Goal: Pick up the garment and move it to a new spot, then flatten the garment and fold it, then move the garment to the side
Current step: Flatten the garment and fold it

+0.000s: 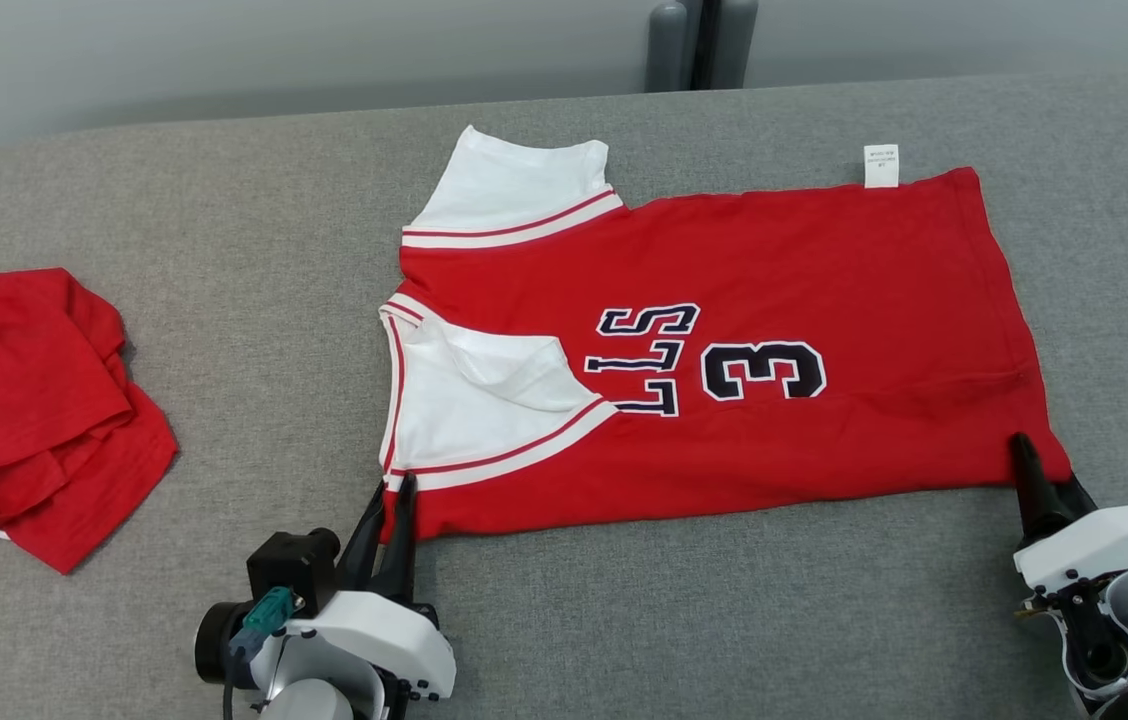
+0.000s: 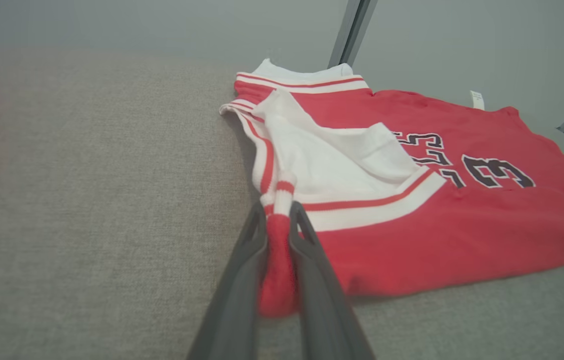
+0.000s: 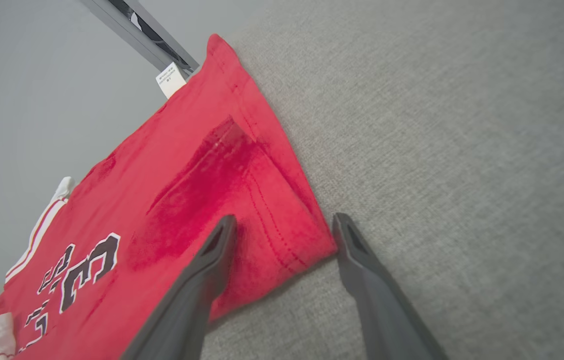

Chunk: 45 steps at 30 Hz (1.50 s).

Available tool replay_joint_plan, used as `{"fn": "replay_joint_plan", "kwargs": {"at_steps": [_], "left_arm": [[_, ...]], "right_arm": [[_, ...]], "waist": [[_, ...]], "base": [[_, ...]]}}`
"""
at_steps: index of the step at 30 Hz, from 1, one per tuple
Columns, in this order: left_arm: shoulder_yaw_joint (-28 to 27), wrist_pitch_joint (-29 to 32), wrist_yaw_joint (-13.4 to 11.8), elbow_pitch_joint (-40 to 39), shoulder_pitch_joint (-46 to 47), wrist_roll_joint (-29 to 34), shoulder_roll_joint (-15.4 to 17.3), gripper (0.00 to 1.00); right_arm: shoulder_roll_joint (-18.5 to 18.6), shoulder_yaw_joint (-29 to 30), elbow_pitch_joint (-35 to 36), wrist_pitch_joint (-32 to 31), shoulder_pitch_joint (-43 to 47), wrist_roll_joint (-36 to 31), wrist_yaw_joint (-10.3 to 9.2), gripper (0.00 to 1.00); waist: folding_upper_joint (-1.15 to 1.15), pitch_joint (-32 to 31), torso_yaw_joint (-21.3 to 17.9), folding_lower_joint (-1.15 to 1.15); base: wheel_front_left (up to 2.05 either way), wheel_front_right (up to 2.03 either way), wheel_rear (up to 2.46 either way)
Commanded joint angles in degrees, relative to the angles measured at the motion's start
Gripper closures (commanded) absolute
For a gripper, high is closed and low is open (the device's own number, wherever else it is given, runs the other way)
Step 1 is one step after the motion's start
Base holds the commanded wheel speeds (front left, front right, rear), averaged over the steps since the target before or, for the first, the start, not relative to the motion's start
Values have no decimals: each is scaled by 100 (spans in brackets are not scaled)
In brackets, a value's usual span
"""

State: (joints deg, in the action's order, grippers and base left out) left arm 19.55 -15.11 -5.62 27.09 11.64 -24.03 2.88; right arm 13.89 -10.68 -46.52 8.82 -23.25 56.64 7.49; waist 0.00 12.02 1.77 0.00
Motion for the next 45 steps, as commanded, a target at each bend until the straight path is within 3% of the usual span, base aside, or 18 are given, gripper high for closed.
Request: {"fn": "replay_joint_plan", "kwargs": {"at_steps": [1, 2, 3, 12, 25, 35, 45], "left_arm": [[4, -4, -15, -14, 8, 56, 23, 100], [20, -4, -15, -11, -10, 58, 21, 100], [30, -4, -18, -6, -20, 69, 21, 100], [-5, -4, -24, 24, -20, 57, 18, 100], [61, 234, 257, 199, -349, -285, 220, 100], [181, 507, 204, -232, -720, -313, 372, 100], [227, 900, 88, -1096, -1356, -370, 686, 100]], "right_arm": [[1, -56, -77, -59, -13, 83, 0, 64], [13, -85, -101, -63, -46, 113, 0, 89], [28, -112, -121, -39, -77, 150, 0, 100], [239, -354, -124, 234, -107, 380, 0, 100], [518, -553, -244, 259, 237, 517, -1, 100], [571, -565, -39, -60, 615, 660, -1, 100], [801, -369, 591, -481, 1234, 772, -1, 100]], "waist": [[0, -2, -6, 0], [0, -4, -11, 0], [0, -6, -15, 0], [0, -88, -67, 0], [0, -463, -173, 0], [0, -491, -206, 0], [0, -559, -220, 0]], "base": [[0, 0, 0], [0, 0, 0], [0, 0, 0], [0, 0, 0], [0, 0, 0], [0, 0, 0], [0, 0, 0]]}}
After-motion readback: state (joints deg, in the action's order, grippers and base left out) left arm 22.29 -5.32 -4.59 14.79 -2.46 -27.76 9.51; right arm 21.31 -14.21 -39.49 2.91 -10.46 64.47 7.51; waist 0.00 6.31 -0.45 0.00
